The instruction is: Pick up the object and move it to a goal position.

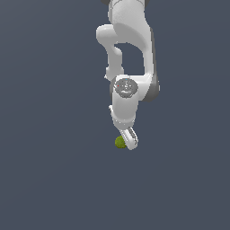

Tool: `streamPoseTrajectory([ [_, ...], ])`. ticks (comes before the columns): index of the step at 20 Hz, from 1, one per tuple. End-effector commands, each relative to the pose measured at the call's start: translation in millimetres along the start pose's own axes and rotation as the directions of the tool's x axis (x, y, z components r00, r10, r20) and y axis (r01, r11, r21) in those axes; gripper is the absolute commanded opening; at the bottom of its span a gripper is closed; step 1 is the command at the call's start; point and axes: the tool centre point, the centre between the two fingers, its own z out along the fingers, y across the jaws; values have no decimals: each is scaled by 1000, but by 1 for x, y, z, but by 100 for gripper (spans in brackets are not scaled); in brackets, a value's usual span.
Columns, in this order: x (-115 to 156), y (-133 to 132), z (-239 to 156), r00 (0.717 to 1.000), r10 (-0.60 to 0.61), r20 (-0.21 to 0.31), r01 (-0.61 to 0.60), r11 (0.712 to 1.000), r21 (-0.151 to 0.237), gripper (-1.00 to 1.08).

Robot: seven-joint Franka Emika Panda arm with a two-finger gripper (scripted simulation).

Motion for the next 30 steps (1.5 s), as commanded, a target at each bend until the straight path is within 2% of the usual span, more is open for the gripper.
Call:
streamPoseTrajectory([
  [1, -1, -2, 3, 998, 62, -3, -62, 998, 0, 100],
  [13, -6, -8, 13, 973, 231, -12, -231, 973, 3, 100],
  [22, -6, -8, 17, 970, 242, -12, -242, 970, 4, 100],
  [30, -6, -7, 54, 969, 247, -12, -247, 969, 4, 100],
])
